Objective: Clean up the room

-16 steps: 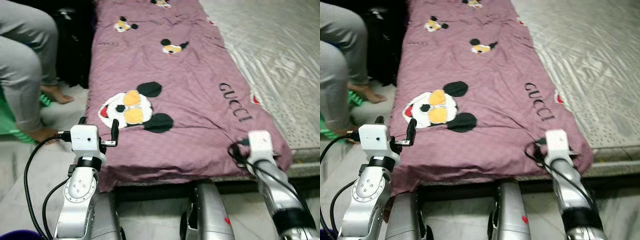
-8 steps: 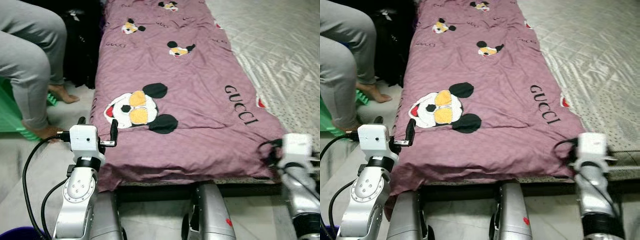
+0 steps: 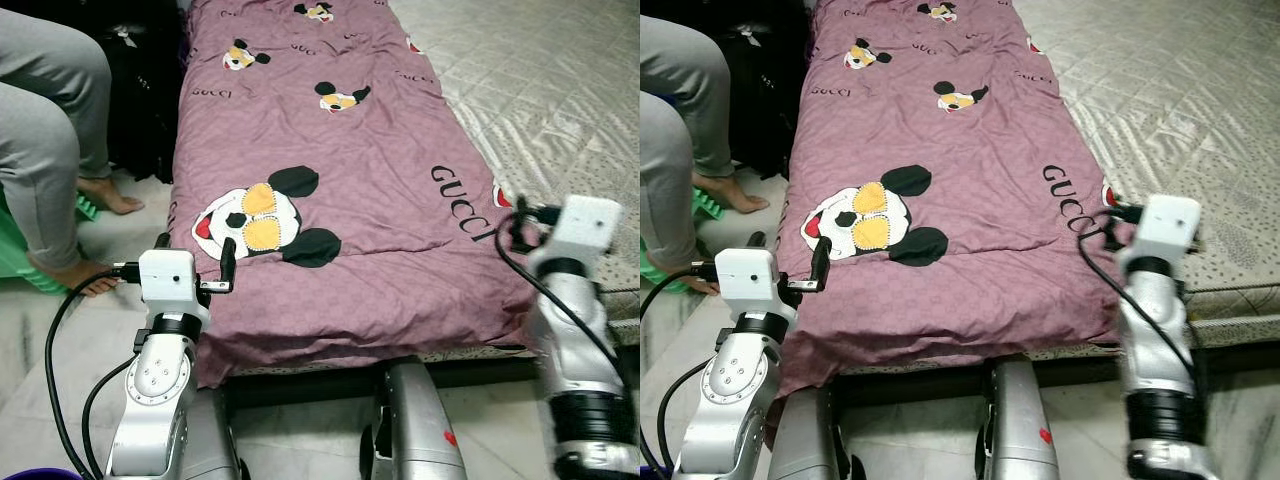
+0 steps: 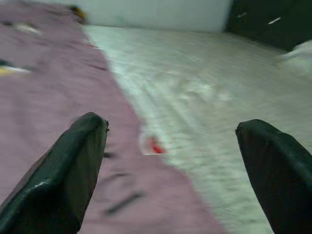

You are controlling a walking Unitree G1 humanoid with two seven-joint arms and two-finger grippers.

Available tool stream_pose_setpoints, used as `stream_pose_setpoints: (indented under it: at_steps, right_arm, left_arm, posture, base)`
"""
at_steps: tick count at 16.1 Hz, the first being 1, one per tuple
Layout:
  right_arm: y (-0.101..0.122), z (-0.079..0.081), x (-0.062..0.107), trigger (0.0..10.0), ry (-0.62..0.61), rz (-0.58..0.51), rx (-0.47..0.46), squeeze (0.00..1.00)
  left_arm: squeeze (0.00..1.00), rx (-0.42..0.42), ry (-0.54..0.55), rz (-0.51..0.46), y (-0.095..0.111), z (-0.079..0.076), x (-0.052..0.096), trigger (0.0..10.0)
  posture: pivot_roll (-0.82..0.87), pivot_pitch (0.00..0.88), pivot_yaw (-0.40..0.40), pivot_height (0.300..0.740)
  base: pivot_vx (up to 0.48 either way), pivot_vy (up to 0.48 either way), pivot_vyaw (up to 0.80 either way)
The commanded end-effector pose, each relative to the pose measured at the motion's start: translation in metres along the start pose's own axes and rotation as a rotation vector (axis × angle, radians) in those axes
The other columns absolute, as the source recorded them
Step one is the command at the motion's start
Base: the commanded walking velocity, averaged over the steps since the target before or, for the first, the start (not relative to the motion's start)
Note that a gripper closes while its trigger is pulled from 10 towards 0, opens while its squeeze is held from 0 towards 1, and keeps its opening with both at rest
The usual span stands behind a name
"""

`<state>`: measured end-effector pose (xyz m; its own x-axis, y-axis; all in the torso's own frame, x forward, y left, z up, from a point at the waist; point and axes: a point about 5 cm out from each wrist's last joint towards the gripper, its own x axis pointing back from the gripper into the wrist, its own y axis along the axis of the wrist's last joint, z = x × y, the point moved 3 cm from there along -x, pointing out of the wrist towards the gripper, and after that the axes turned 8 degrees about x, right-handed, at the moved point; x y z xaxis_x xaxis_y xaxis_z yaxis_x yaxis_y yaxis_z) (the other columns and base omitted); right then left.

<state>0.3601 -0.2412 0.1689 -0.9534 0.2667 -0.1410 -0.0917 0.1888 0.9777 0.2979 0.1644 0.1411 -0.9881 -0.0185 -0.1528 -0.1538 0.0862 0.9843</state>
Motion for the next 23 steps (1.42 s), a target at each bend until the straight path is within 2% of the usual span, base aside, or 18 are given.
stream_pose_setpoints:
  at_steps: [1,2,3,4,5,6,9,10,11,12,13,14,16,17,18,19,20,23]
  right_arm:
    - [-0.011,0.018,0.009,10.0,0.091,0.060,-0.045,1.00]
    - [-0.023,0.029,0.016,10.0,0.132,0.123,-0.077,1.00]
    - [-0.047,0.036,0.025,10.0,0.139,0.281,-0.200,0.95]
    - [-0.066,0.027,0.031,10.0,0.054,0.380,-0.278,0.80]
    - [-0.083,0.020,0.039,10.0,0.023,0.451,-0.270,0.71]
    - [-0.091,0.018,0.045,10.0,0.019,0.492,-0.250,0.71]
    - [-0.107,0.008,0.056,10.0,-0.040,0.563,-0.215,0.33]
    - [-0.105,-0.001,0.052,10.0,-0.068,0.538,-0.193,0.22]
    - [-0.100,-0.008,0.046,10.0,-0.088,0.503,-0.164,0.20]
    - [-0.086,-0.022,0.034,10.0,-0.127,0.426,-0.118,0.19]
    - [-0.071,-0.033,0.022,10.0,-0.158,0.351,-0.071,0.08]
    - [-0.060,-0.038,0.015,10.0,-0.169,0.301,-0.049,0.08]
    - [-0.020,-0.045,-0.003,10.0,-0.183,0.133,0.026,0.07]
    - [0.000,-0.043,-0.009,10.0,-0.183,0.060,0.028,0.07]
    - [0.004,-0.041,-0.010,10.0,-0.180,0.044,0.022,0.07]
    - [0.010,-0.031,-0.012,10.0,-0.145,0.015,-0.002,0.00]
    - [0.010,-0.023,-0.011,10.0,-0.113,0.008,-0.009,0.00]
    - [-0.001,0.015,0.007,10.0,0.048,0.009,-0.072,0.00]
  left_arm:
    - [0.00,-0.004,0.011,0.003,-0.001,0.003,0.000,10.0]
    - [0.00,-0.003,0.010,0.002,-0.001,0.003,-0.001,10.0]
    - [0.00,-0.001,0.009,0.001,-0.001,0.002,-0.001,10.0]
    - [0.00,0.000,0.008,0.000,0.000,0.002,-0.001,10.0]
    - [0.00,0.000,0.008,0.004,-0.001,0.002,-0.001,10.0]
    - [0.00,0.000,0.009,0.006,-0.001,0.002,0.000,10.0]
    - [0.00,0.000,0.006,0.011,-0.002,0.003,-0.002,10.0]
    - [0.00,0.000,0.004,0.012,-0.003,0.002,-0.002,10.0]
    - [0.00,0.000,0.005,0.012,-0.003,0.002,-0.002,10.0]
    - [0.00,-0.001,0.006,0.012,-0.003,0.002,-0.003,10.0]
    - [0.00,-0.002,0.009,0.012,-0.002,0.003,-0.002,10.0]
    - [0.00,-0.003,0.011,0.011,-0.002,0.004,-0.002,10.0]
    - [0.00,-0.004,0.016,0.011,-0.003,0.005,-0.003,10.0]
    - [0.00,-0.003,0.016,0.009,-0.003,0.004,-0.003,10.0]
    - [0.00,-0.003,0.016,0.008,-0.003,0.004,-0.004,10.0]
    - [0.00,-0.002,0.015,0.005,-0.002,0.004,-0.004,10.0]
    - [0.00,-0.002,0.014,0.003,-0.002,0.003,-0.004,10.0]
    - [0.00,-0.001,0.017,0.009,-0.007,0.005,-0.003,10.0]
  posture:
    - [-0.01,0.139,0.005,0.517]
    - [-0.01,0.139,0.005,0.517]
    - [-0.01,0.139,0.003,0.517]
    - [-0.01,0.140,0.003,0.517]
    - [-0.01,0.140,0.003,0.517]
    - [-0.01,0.141,0.006,0.517]
    - [-0.01,0.139,0.010,0.517]
    - [-0.01,0.138,0.011,0.517]
    - [-0.01,0.137,0.010,0.517]
    - [0.00,0.136,0.011,0.517]
    - [0.00,0.135,0.010,0.517]
    - [0.00,0.131,0.010,0.517]
    - [-0.01,0.127,0.011,0.517]
    - [-0.01,0.124,0.012,0.517]
    - [-0.01,0.122,0.012,0.517]
    - [-0.01,0.121,0.012,0.517]
    - [-0.01,0.121,0.012,0.517]
    - [-0.02,0.072,0.024,0.517]
  base:
    - [0.000,0.000,0.00]
    - [0.000,0.000,0.00]
    - [0.000,0.000,0.00]
    - [0.000,0.000,0.00]
    - [0.000,0.000,0.00]
    - [0.000,0.000,0.00]
    - [0.000,0.000,0.00]
    - [0.000,0.000,0.00]
    - [0.000,0.000,0.00]
    - [0.000,0.000,0.00]
    - [0.000,0.000,0.00]
    - [0.000,0.000,0.00]
    - [0.000,0.000,0.00]
    - [0.000,0.000,0.00]
    - [0.000,0.000,0.00]
    - [0.000,0.000,0.00]
    - [0.000,0.000,0.00]
    - [0.000,0.000,0.00]
